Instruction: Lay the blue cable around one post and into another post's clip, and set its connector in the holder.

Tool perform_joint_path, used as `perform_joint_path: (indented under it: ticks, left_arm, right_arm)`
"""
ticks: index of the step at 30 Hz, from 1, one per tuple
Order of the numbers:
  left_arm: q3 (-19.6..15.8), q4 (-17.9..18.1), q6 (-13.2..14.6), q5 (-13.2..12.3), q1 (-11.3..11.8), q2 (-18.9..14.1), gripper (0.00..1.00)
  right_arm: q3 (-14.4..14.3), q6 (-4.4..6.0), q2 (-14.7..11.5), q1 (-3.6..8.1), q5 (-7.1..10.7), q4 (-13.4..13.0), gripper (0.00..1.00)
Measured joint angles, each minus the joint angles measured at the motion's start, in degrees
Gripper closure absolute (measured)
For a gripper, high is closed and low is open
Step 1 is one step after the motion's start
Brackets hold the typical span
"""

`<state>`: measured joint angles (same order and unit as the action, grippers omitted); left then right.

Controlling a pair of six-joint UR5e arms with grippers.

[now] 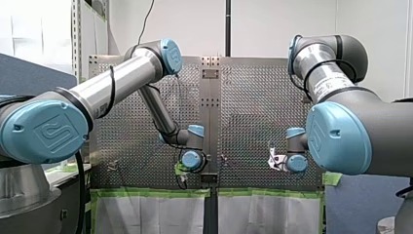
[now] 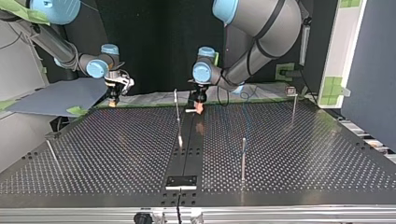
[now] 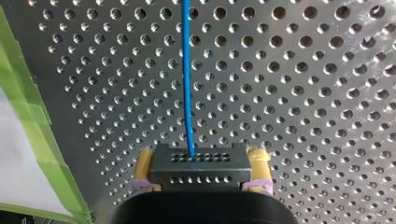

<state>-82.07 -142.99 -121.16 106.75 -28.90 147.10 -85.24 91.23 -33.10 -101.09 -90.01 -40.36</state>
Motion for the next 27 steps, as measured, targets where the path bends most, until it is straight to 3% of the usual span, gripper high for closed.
perform_joint_path:
  ticks: [1, 2, 14, 21, 27]
  left_arm:
    - [0.0, -0.4, 0.3, 0.0, -0.1, 0.0, 0.04]
    - [0.0, -0.8, 0.7, 0.0, -0.3, 0.0, 0.0]
    - [-1.1, -6.2, 6.1, 2.4, -2.0, -1.7, 0.0]
    - [-4.3, -6.9, 9.8, 1.5, -2.7, -5.2, 0.0]
    - [-4.9, -8.1, 12.1, 1.0, -3.3, -6.2, 0.0]
  right_arm:
    - [0.0, -0.02, 0.0, 0.0, 0.0, 0.1, 0.8]
    - [0.0, -0.04, 0.0, -0.02, 0.0, 0.1, 0.8]
    - [-0.1, -0.17, 0.0, -0.28, 0.0, 0.7, 0.8]
    - [-0.1, -0.16, 0.0, -0.29, -0.05, 0.7, 0.8]
    - [-0.1, -0.16, 0.1, -0.08, -0.01, 0.7, 0.8]
